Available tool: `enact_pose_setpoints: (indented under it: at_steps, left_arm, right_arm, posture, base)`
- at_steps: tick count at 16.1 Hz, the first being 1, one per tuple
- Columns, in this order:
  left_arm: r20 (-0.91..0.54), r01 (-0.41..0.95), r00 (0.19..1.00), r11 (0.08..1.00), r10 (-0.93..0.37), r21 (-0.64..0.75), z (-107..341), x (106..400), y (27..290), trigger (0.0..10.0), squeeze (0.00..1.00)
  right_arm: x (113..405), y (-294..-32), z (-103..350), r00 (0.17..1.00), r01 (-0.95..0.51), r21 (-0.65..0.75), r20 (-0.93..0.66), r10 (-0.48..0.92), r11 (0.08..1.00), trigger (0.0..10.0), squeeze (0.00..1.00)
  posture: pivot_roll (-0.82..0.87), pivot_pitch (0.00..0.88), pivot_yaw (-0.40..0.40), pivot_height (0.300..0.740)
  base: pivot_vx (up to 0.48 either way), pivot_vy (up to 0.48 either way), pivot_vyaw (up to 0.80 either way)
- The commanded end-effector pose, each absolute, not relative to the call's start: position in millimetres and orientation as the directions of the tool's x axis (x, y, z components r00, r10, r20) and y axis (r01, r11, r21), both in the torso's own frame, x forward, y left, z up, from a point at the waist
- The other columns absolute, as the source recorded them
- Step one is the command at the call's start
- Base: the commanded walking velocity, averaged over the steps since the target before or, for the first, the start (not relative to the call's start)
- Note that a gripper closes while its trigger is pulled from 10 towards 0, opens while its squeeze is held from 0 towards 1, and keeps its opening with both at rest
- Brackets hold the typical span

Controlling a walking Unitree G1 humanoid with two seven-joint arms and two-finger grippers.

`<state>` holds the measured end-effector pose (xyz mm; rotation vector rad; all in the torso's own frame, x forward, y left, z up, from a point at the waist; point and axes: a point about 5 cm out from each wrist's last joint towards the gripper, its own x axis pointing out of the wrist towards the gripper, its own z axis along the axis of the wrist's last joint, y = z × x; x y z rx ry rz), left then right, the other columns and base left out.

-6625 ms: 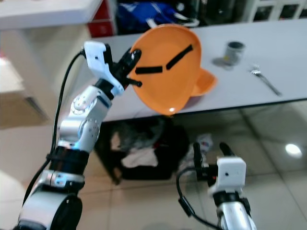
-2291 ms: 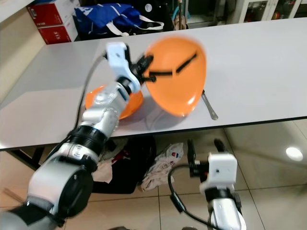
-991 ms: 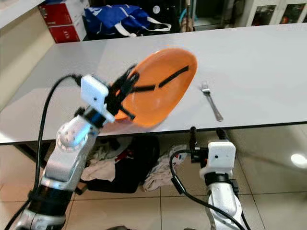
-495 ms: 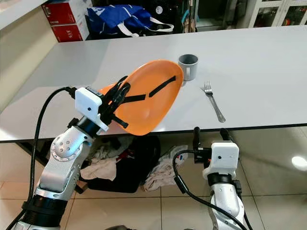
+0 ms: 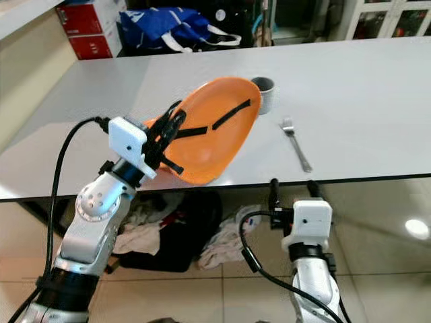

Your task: Setting the table

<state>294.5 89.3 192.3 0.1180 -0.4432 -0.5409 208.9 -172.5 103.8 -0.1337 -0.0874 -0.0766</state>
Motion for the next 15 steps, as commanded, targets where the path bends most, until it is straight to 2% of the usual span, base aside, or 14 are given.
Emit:
enact_pose_setpoints:
  at_steps: [1, 6, 11, 14, 15]
  left_arm:
    - [0.419, 0.465, 0.749, 0.858, -0.513, 0.218, 203, 295, 86, 0.0, 0.0]
    - [0.424, 0.44, 0.766, 0.875, -0.483, 0.202, 206, 302, 86, 0.0, 0.0]
    - [0.458, 0.416, 0.767, 0.892, -0.449, 0.178, 225, 312, 86, 0.0, 0.0]
    - [0.456, 0.422, 0.797, 0.905, -0.396, 0.049, 244, 336, 82, 0.0, 0.0]
    - [0.421, 0.42, 0.831, 0.906, -0.364, -0.044, 244, 349, 80, 0.0, 0.0]
  right_arm:
    - [207, -174, 107, 0.99, 0.096, -0.133, 0.112, -0.082, 0.986, 10.0, 0.0]
    - [207, -173, 107, 0.991, 0.095, -0.137, 0.111, -0.08, 0.986, 10.0, 0.0]
    - [207, -173, 108, 0.991, 0.091, -0.137, 0.109, -0.076, 0.986, 10.0, 0.0]
    - [208, -171, 108, 0.991, 0.089, -0.136, 0.11, -0.074, 0.987, 10.0, 0.0]
    - [208, -170, 108, 0.991, 0.086, -0.136, 0.11, -0.072, 0.987, 10.0, 0.0]
  posture:
    - [-0.06, 0.0, 0.118, 0.74]
    - [-0.06, 0.0, 0.116, 0.74]
    - [-0.06, 0.0, 0.111, 0.74]
    - [-0.07, 0.0, 0.11, 0.74]
    - [-0.07, 0.0, 0.109, 0.74]
  base:
    - [0.255, -0.405, 0.0]
    - [0.294, -0.375, 0.0]
    - [0.0, 0.0, 0.0]
    - [0.0, 0.0, 0.0]
    - [0.0, 0.0, 0.0]
